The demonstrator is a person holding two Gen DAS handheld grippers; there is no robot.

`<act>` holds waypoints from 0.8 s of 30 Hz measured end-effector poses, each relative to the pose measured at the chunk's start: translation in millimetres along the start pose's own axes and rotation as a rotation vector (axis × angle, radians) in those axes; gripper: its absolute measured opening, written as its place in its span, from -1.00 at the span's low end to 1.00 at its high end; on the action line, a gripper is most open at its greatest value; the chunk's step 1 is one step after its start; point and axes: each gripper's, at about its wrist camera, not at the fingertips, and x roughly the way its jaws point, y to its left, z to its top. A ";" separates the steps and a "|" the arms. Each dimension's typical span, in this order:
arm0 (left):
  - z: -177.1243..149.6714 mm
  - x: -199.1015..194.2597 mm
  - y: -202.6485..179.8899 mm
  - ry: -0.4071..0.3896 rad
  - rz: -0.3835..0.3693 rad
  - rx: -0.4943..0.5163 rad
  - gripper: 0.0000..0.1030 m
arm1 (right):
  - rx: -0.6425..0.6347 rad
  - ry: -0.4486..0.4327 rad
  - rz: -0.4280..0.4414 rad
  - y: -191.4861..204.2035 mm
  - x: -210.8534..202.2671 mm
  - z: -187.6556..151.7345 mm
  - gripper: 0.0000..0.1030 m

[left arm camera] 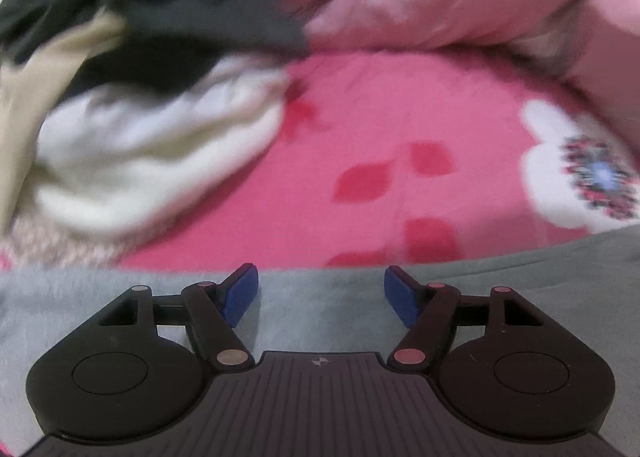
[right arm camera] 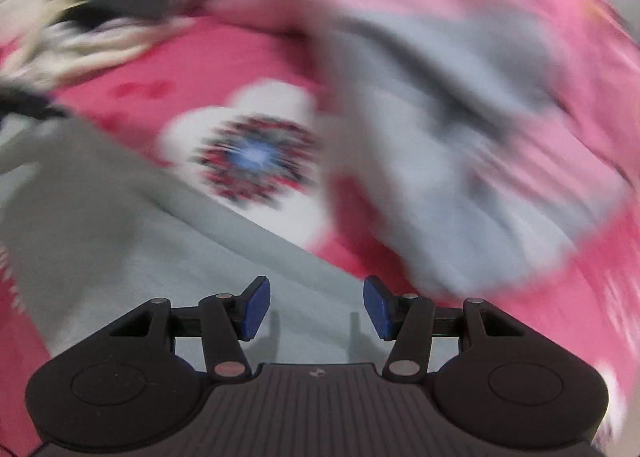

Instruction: Fold clothes

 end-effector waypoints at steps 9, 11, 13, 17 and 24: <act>12.1 15.1 -54.0 0.071 -0.434 0.414 0.23 | -0.232 0.030 0.349 69.8 75.5 70.2 -0.08; 13.6 23.7 -56.0 0.102 -0.465 0.445 0.11 | -0.270 0.044 0.392 82.9 84.0 79.2 -0.16; 15.1 30.6 -56.2 0.127 -0.498 0.465 -0.01 | -0.288 0.068 0.419 93.6 91.3 83.9 -0.20; 14.8 34.5 -55.5 0.150 -0.546 0.499 -0.07 | -0.328 0.139 0.425 105.5 107.0 86.6 -0.38; 8.6 33.6 -64.4 0.141 -0.575 0.604 -0.15 | -0.349 0.210 0.397 114.9 122.4 85.6 -0.42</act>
